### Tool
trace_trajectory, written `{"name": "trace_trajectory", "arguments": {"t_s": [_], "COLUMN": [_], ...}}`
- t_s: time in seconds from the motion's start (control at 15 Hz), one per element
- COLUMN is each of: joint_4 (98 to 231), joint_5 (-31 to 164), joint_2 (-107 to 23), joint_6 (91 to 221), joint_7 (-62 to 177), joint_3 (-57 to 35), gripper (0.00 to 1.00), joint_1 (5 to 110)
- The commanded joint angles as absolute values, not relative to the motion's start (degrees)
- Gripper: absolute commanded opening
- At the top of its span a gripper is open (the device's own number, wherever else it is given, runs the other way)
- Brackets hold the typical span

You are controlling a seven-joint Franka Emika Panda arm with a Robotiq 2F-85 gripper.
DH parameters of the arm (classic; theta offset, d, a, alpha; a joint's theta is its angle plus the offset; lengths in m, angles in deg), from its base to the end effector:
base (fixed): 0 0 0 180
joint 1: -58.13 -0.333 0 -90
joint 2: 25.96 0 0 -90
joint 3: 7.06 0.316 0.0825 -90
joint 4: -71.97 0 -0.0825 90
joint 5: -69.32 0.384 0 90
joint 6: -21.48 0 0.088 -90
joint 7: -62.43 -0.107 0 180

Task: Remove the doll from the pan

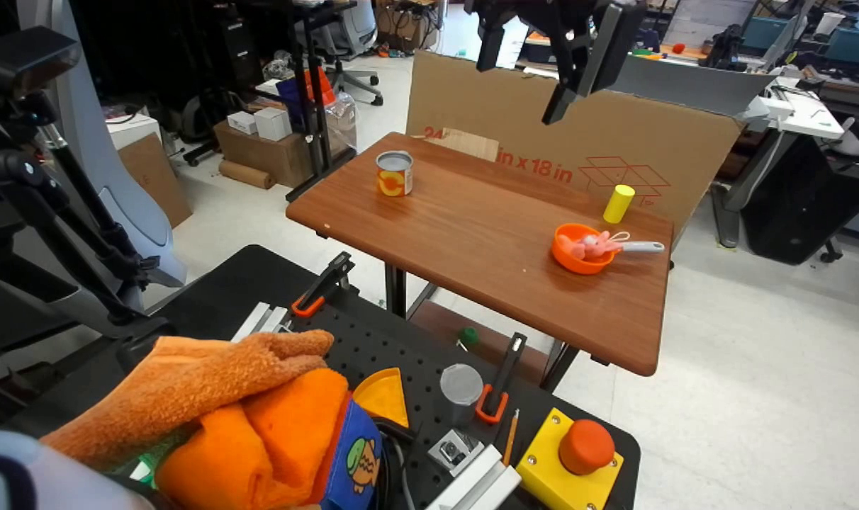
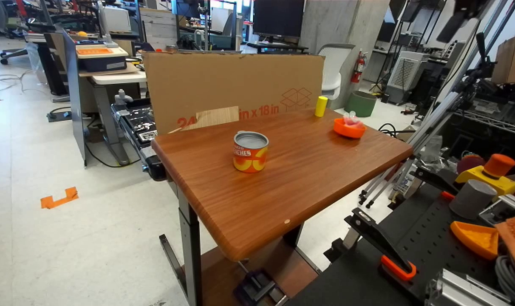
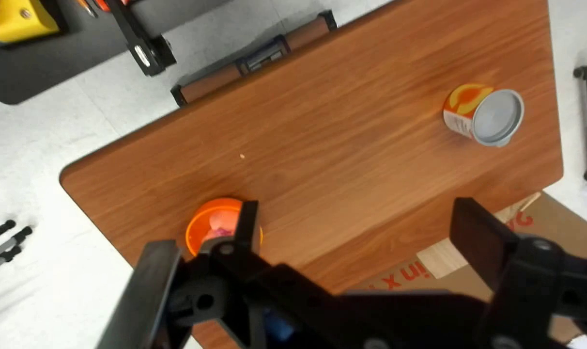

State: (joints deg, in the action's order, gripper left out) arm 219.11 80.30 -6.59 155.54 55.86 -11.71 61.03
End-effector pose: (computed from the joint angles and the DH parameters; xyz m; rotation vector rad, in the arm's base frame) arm 0.4233 -0.0527 0.3916 -2.9160 0.5449 -0.1604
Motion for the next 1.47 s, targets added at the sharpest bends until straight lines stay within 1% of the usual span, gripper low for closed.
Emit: {"name": "trace_trajectory", "arguments": {"t_s": [0.0,0.2,0.53,1.0,1.4], "joint_4": [213.1,208.76,202.32,195.25,193.45], "joint_5": [84.25,83.43,74.53,61.24,56.14], "joint_2": [-16.11,-22.49,-34.1,-45.51,-51.53], "joint_6": [162.79,166.24,172.0,172.18,173.4], "joint_7": [54.53,52.93,44.94,34.73,29.84], "joint_3": [-11.34,-11.14,-12.3,-19.1,-23.7], "gripper": [1.0,1.0,1.0,1.0,1.0], "joint_1": [60.06,60.69,62.22,59.91,56.28]}}
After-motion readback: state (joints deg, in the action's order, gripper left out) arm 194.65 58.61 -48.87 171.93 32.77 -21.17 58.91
